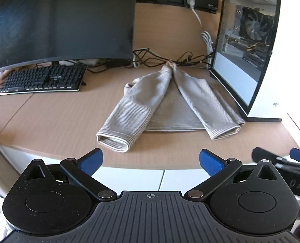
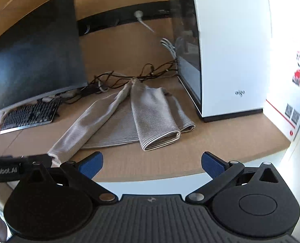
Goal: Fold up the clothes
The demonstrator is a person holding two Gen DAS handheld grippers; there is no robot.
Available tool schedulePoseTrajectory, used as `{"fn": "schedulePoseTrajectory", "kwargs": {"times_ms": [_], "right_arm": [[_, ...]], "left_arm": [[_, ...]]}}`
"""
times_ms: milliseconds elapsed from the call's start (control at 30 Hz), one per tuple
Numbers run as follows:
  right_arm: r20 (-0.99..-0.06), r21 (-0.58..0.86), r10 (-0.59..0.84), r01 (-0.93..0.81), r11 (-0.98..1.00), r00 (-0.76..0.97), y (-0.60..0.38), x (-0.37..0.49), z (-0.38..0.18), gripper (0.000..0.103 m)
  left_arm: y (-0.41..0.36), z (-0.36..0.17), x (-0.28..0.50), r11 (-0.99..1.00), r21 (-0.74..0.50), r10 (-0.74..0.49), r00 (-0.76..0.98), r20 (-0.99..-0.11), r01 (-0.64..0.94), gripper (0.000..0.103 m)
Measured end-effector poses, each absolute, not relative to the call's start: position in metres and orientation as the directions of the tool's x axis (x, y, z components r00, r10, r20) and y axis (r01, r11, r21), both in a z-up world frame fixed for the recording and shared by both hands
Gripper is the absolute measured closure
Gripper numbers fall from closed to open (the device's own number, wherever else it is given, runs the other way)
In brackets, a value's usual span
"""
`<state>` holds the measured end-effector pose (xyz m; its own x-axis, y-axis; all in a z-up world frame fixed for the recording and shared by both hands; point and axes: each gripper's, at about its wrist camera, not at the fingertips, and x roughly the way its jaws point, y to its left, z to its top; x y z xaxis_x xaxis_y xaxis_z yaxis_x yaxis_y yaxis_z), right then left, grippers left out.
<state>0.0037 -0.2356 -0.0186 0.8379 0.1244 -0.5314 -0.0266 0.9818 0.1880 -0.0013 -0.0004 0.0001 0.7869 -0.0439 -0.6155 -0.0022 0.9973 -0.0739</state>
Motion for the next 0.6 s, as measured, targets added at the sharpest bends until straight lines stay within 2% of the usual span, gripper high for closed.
{"fn": "schedulePoseTrajectory", "kwargs": {"times_ms": [167, 267, 367, 600], "right_arm": [[-0.504, 0.079, 0.059, -0.022, 0.997, 0.861, -0.212, -0.016, -0.012, 0.0], [-0.484, 0.061, 0.028, 0.001, 0.998, 0.875, -0.204, -0.025, -0.006, 0.0], [-0.463, 0.079, 0.035, 0.002, 0.997, 0.886, -0.207, -0.023, -0.003, 0.0], [-0.468, 0.072, 0.063, -0.033, 0.997, 0.881, -0.208, -0.037, -0.01, 0.0]], "left_arm": [[-0.003, 0.001, -0.011, 0.997, -0.078, -0.051, 0.814, -0.578, 0.006, 0.0], [-0.005, 0.001, -0.017, 0.997, -0.079, -0.054, 0.829, -0.557, 0.012, 0.0], [-0.007, 0.004, -0.017, 0.999, -0.049, -0.046, 0.808, -0.588, 0.021, 0.0], [-0.022, 0.009, -0.025, 1.0, -0.001, -0.019, 0.809, -0.588, 0.023, 0.0]]}}
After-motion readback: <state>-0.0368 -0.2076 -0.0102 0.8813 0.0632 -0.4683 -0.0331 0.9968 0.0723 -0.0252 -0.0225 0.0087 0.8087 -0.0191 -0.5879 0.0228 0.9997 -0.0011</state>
